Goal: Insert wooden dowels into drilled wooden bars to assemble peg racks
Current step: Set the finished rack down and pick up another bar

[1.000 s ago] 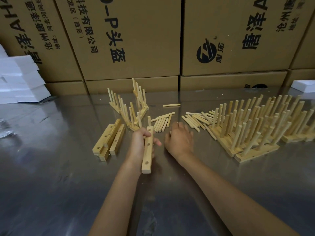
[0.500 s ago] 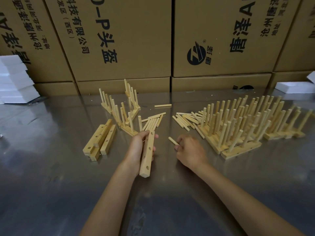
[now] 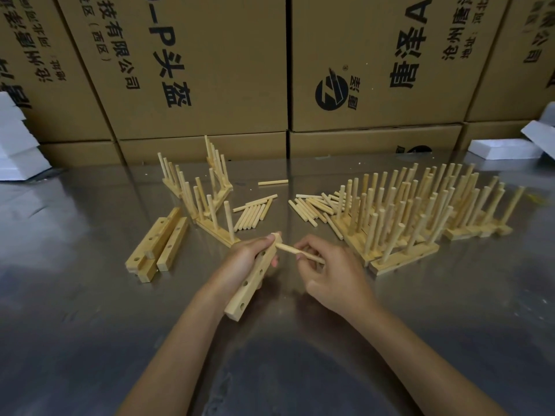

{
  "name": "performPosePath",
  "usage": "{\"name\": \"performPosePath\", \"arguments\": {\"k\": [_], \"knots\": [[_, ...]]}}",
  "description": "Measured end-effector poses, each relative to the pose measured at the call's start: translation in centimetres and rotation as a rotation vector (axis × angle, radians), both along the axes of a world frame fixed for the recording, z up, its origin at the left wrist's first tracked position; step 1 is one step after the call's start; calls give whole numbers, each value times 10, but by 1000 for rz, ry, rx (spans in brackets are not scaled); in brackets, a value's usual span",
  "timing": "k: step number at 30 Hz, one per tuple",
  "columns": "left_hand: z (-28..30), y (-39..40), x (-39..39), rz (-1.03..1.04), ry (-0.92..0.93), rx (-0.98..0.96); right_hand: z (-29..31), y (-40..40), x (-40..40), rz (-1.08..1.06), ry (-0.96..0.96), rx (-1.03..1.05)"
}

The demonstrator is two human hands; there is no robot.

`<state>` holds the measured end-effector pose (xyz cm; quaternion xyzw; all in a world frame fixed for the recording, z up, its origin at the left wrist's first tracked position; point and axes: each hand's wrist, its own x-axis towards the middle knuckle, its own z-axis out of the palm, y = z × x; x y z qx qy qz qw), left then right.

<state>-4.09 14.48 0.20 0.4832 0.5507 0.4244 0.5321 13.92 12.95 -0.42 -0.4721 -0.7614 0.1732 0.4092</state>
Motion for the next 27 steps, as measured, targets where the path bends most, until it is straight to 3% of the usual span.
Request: {"name": "performPosePath", "arguments": {"k": [7, 10, 17, 20, 23, 25, 27], "knots": [[-8, 0, 9, -36, 53, 64, 4, 0, 5, 3, -131, 82], [-13, -1, 10, -65, 11, 66, 1, 2, 4, -30, -95, 74], [-10, 0, 10, -128, 2, 44, -3, 7, 0, -16, 211, -183], [-6, -1, 8, -173, -77, 35, 7, 10, 4, 108, 475, -397], [-3, 1, 2, -52, -199, -11, 5, 17, 8, 51, 632, -449], [-3, 3, -3, 27, -298, -53, -1, 30, 7, -85, 566, -370], [-3, 4, -6, 68, -381, -75, -7, 51, 4, -215, 301, -242]]}}
